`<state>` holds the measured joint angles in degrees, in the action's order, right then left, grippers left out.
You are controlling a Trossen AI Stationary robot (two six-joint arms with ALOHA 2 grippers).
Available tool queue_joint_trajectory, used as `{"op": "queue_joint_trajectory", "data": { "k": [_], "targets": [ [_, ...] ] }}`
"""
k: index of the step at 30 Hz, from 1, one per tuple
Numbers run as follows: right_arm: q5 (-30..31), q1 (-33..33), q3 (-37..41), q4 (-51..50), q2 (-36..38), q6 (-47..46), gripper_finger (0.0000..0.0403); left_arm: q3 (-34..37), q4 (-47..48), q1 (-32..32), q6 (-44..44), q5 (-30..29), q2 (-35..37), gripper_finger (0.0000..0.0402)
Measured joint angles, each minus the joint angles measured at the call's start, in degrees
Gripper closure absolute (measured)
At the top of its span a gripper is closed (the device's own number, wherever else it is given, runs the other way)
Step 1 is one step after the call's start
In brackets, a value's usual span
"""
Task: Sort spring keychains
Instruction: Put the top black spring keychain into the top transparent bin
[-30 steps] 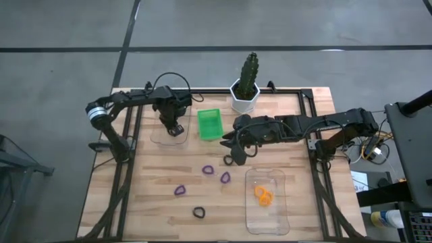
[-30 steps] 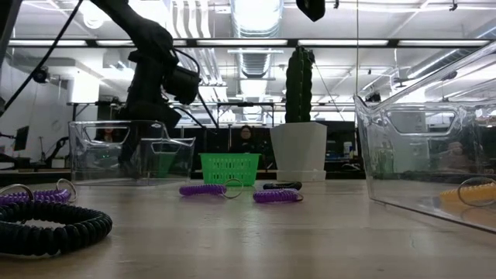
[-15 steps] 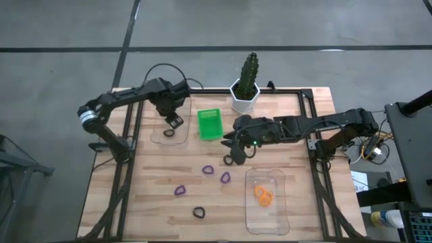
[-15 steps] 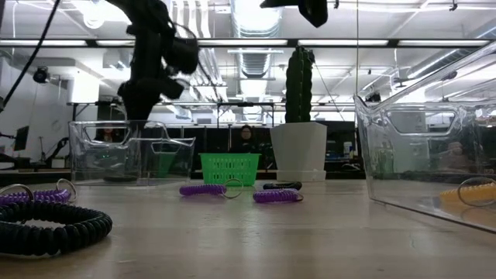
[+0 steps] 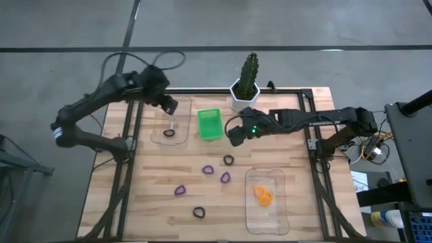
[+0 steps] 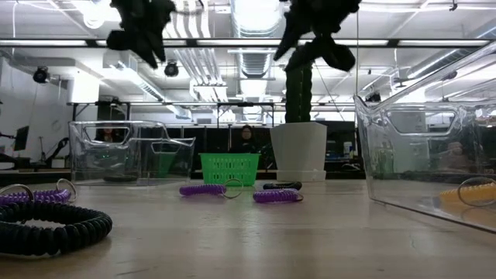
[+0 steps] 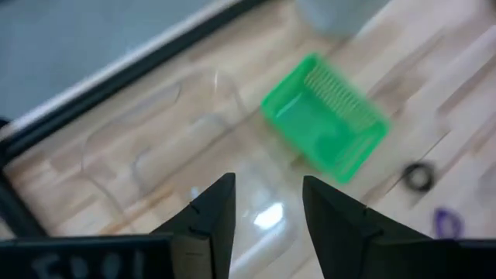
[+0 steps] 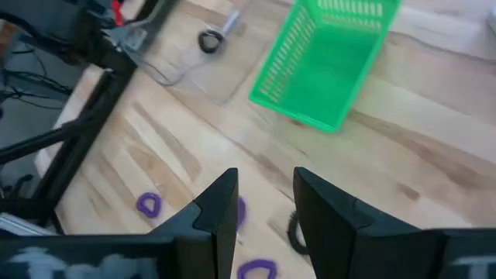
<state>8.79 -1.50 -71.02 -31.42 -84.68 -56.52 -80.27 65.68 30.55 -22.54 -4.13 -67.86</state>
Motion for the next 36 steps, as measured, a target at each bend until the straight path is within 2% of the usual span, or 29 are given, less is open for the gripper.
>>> {"op": "queue_joint_trajectory", "data": {
  "k": [5, 13, 19, 23, 28, 36],
  "targets": [
    [-5.46, -1.35, -0.22, -1.95, -4.00, -1.01, 0.0284, 0.00, -4.93, -0.35, -2.46, 0.11, 6.58, 0.0259],
    [-11.20, -1.41, -6.78, -10.17, -15.77, 2.65, 0.0270, 0.00, -10.92, -0.44, -4.53, 0.55, 12.20, 0.0259],
    [-14.21, -1.39, -12.38, -17.88, -23.97, 5.59, 0.0220, 0.00, -11.70, -0.55, -6.08, 0.64, 12.96, 0.0259],
    [-16.57, -1.32, -14.53, -19.01, -28.19, 7.12, 0.0198, 0.00, -11.65, -0.62, -5.93, 0.65, 12.68, 0.0259],
    [-18.34, -0.59, -16.10, -20.85, -32.78, 8.48, 0.0198, 0.02, -11.64, -0.72, -6.07, 0.85, 12.18, 0.0259],
    [-17.86, -0.28, -16.48, -21.05, -35.30, 10.07, 0.0217, 0.92, -11.15, -0.76, -5.95, 3.15, 12.11, 0.0259]
  ]
}}
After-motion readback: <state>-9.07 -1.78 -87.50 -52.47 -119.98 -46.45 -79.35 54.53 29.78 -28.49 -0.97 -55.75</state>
